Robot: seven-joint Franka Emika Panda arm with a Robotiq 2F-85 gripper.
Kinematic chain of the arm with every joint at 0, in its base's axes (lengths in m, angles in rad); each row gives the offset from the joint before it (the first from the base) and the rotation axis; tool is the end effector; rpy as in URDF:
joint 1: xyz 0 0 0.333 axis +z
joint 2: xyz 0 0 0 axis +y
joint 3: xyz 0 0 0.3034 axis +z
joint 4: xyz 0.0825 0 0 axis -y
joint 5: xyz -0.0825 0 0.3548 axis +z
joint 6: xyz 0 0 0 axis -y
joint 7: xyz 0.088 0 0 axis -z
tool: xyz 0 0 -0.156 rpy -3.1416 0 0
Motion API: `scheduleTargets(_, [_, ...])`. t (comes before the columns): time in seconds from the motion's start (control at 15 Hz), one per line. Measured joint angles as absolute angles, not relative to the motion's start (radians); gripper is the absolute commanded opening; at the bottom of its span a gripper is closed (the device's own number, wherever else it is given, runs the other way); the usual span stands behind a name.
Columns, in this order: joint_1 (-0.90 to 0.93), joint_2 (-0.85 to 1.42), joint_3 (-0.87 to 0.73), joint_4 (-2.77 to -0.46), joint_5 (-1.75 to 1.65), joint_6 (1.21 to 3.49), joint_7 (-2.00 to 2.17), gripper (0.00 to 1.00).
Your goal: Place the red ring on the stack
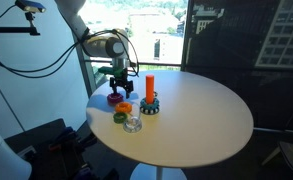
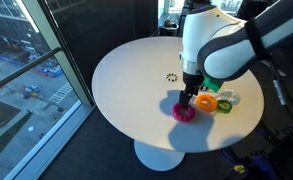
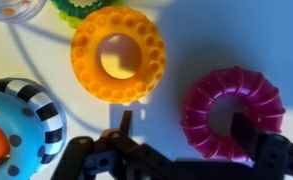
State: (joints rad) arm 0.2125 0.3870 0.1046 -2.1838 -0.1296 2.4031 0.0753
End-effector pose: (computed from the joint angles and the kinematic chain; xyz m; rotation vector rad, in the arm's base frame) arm 0.4885 0.1578 0.1614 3.0181 0.5188 -0.2345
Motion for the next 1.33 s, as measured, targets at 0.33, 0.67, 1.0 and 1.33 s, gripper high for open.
scheduleTargets(0.33, [0.212, 0.398, 0.109, -2.184, -0.130, 2.422, 0.040, 1.00])
scheduleTargets(0.67, [0.213, 0.421, 0.113, -2.184, -0.130, 2.479, 0.040, 0.98])
scheduleTargets(1.0, [0.213, 0.437, 0.114, -2.184, -0.130, 2.506, 0.040, 0.55])
scheduleTargets(1.33, [0.213, 0.438, 0.114, -2.184, -0.128, 2.512, 0.040, 0.15])
